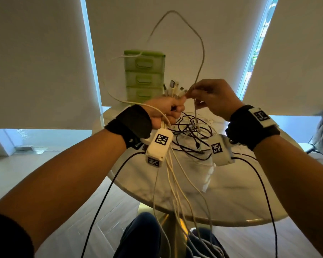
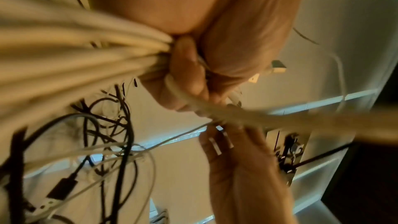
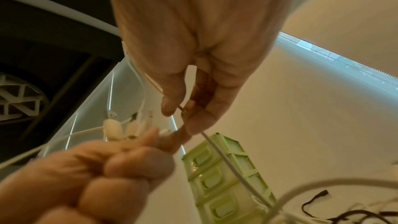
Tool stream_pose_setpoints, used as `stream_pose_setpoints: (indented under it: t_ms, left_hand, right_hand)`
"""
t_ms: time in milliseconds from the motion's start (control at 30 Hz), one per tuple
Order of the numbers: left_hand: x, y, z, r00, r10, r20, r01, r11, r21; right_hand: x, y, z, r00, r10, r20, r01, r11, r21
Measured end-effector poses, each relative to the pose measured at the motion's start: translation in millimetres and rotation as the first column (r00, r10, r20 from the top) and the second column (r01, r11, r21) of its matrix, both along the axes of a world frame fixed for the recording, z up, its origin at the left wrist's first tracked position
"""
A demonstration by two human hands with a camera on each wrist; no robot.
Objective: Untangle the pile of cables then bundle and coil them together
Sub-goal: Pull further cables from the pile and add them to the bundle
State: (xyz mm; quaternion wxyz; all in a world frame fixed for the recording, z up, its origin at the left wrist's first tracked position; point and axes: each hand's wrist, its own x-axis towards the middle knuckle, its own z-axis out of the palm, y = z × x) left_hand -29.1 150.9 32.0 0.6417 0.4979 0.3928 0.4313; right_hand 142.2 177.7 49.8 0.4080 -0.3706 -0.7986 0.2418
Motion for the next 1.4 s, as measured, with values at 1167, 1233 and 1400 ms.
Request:
stream_pose_setpoints:
  t_ms: [1167, 1233, 1400]
  left_hand:
    - [8, 7, -7, 0.985, -0.117, 0.127, 0.096, 0.982, 0.160]
    - [4, 4, -11, 0.980, -0.201, -0.005, 0.200, 0.973, 0.115]
    - [-16, 5, -21, 0.723, -0.310, -0.618, 0.299, 0.946, -0.125]
  right_hand:
    - [4, -6, -24, 0.986, 0.067, 0.150, -0.018, 0.951, -0.309]
    - [29, -3, -24, 0.995, -0.088, 0.049, 0.097, 0.962, -0.256]
    - [101, 2, -26, 0.918, -0.306, -0.253, 0.229, 0.928, -0.293]
